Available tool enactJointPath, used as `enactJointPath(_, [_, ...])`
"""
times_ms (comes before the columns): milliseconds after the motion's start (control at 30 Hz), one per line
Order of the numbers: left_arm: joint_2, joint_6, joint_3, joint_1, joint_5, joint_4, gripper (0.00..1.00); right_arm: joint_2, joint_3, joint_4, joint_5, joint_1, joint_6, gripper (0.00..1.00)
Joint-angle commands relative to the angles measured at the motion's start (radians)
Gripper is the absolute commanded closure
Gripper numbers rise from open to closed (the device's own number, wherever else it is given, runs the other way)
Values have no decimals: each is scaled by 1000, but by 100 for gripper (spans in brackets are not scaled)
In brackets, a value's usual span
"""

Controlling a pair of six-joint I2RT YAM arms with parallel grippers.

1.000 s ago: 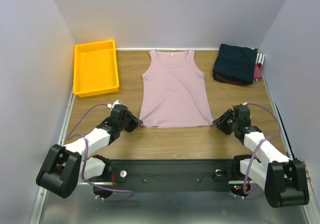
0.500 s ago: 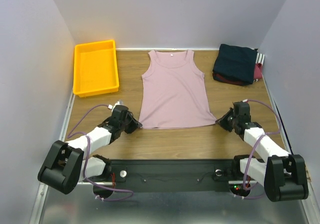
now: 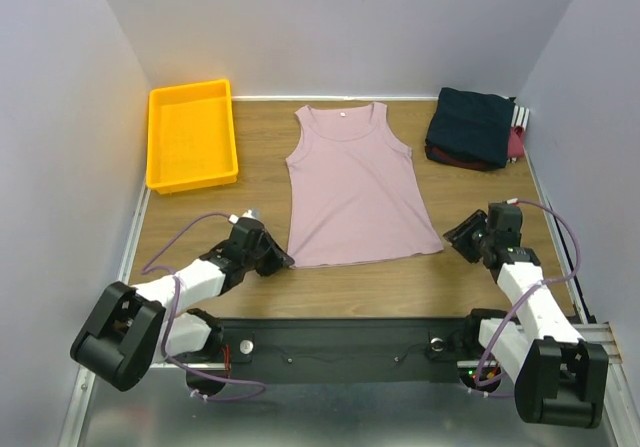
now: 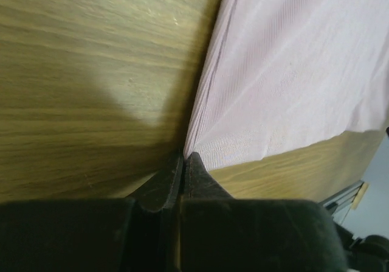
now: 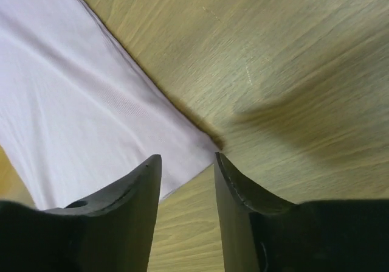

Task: Fold and stack the tank tops
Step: Flatten the tank top out

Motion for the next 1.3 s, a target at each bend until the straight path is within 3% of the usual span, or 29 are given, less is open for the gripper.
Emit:
enactJointPath(0, [-82,20,-3,-16,49,-28,77,-39,25,-37,-13,-11,-21,47])
enactJointPath(33, [-107,20,3,-18,49,-40,73,-47,33,-44,-11,-11,-27,41])
enactJointPath(67, [-133,23,12,-18,48,-74,63,-55,51,-51,-10,-11,-30,35])
enactJointPath(200, [-274,59,97,-18,-9,-209,60,-93,96,-74,-19,-10,-43,28])
enactJointPath(367, [-282,109,258,2,-135,-281,57,-122,119,-71,-69,-2,-53,25])
enactJointPath(467, [-161,133,366,42,-201,-232,57,-130,127,-55,-98,30,-41,25])
enactJointPath(600, [148,167,535,167,-253,-122,59,-106,151,-25,-97,104,-20,25])
enactJointPath(800, [519,245,859,260,-352,-141,62,-21,206,25,44,383,13,25])
enactJointPath(1033, [742,273,1000,349,-368,-152,64,86,291,54,133,546,11,26])
enactJointPath(1267, [799,279,1008,392,-356,-152,65,123,335,54,151,608,6,26])
